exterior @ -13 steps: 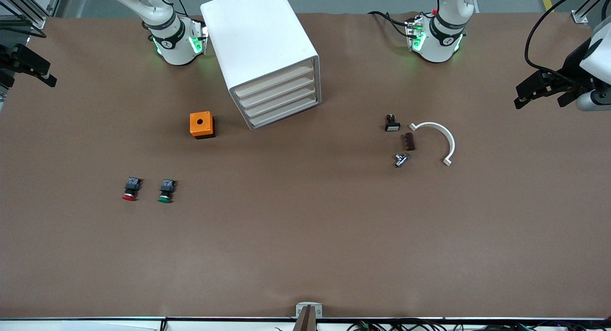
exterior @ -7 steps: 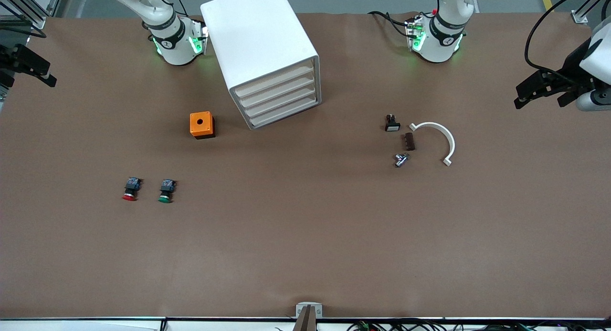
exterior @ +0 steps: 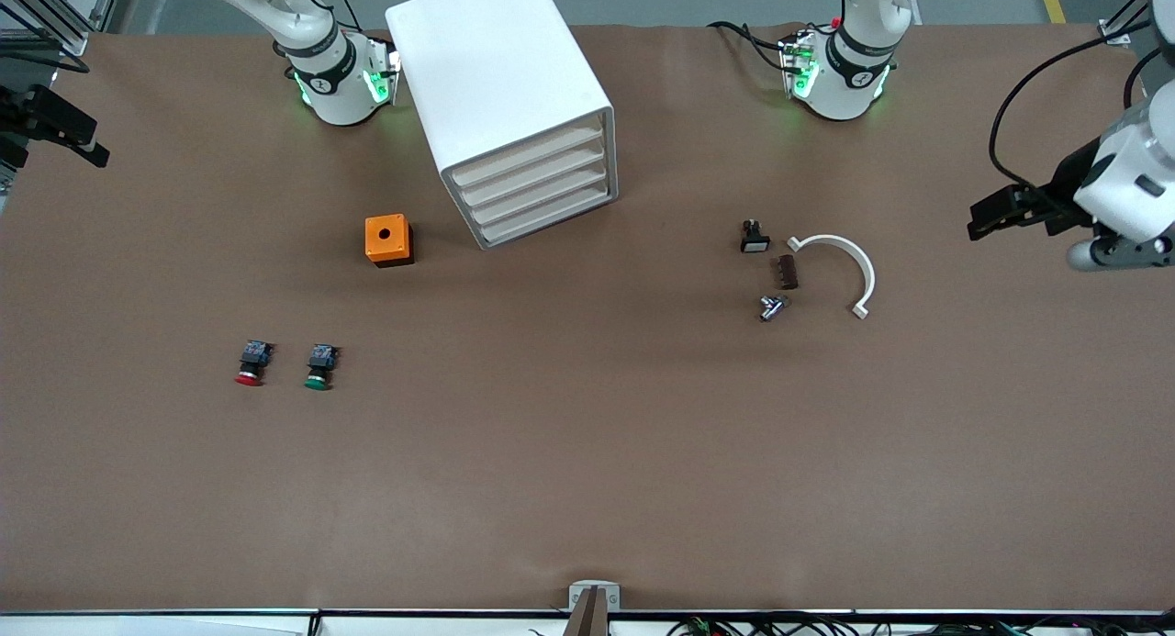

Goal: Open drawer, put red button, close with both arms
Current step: 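Move the left gripper toward the cabinet while the right gripper reaches the buttons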

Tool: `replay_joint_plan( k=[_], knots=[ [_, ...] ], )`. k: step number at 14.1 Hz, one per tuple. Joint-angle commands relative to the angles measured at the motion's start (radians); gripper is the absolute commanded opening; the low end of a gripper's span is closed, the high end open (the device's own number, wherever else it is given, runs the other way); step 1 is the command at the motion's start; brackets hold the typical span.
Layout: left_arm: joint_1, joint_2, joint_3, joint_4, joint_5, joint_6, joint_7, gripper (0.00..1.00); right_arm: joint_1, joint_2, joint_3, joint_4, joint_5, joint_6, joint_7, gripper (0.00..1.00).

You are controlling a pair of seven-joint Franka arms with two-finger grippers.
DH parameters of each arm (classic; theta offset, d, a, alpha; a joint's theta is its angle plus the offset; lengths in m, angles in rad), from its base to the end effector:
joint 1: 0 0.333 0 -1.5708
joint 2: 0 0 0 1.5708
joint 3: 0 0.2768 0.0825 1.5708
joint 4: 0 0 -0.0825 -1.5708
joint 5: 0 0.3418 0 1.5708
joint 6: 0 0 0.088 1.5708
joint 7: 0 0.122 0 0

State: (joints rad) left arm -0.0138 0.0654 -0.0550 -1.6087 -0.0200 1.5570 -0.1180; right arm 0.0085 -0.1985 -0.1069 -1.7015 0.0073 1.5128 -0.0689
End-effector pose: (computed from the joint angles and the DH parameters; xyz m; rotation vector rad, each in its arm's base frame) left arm 0.5207 -0.0376 0.5193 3.1226 0.0781 -0.1856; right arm 0.4487 -0.0482 0.6044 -3.1137 0.0421 -0.0171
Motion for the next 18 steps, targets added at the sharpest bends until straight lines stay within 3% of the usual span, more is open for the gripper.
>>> replay_joint_plan(
  k=[1,5,9,13,15,18],
  knots=[
    [-0.015,0.101,-0.003,0.024,0.022,0.008,-0.009,1.00,0.007,-0.004,-0.004,0.026,-0.004,0.000,0.006,1.00],
    [-0.021,0.250,-0.008,0.024,0.020,0.051,-0.060,1.00,0.007,0.031,-0.004,0.036,-0.001,-0.002,0.006,1.00],
    [-0.089,0.350,-0.008,0.026,0.022,0.057,-0.260,1.00,0.001,0.236,-0.004,0.063,0.003,0.056,0.005,1.00],
    [-0.182,0.383,-0.011,0.027,-0.012,0.060,-0.504,1.00,-0.005,0.292,-0.004,0.086,-0.029,0.070,-0.017,1.00],
    [-0.265,0.405,-0.011,0.044,-0.041,0.049,-0.712,1.00,-0.013,0.306,-0.004,0.047,-0.033,0.143,-0.008,1.00],
    [-0.319,0.482,-0.011,0.142,-0.208,0.018,-1.024,1.00,-0.038,0.309,-0.004,-0.085,-0.033,0.307,-0.006,1.00]
  ],
)
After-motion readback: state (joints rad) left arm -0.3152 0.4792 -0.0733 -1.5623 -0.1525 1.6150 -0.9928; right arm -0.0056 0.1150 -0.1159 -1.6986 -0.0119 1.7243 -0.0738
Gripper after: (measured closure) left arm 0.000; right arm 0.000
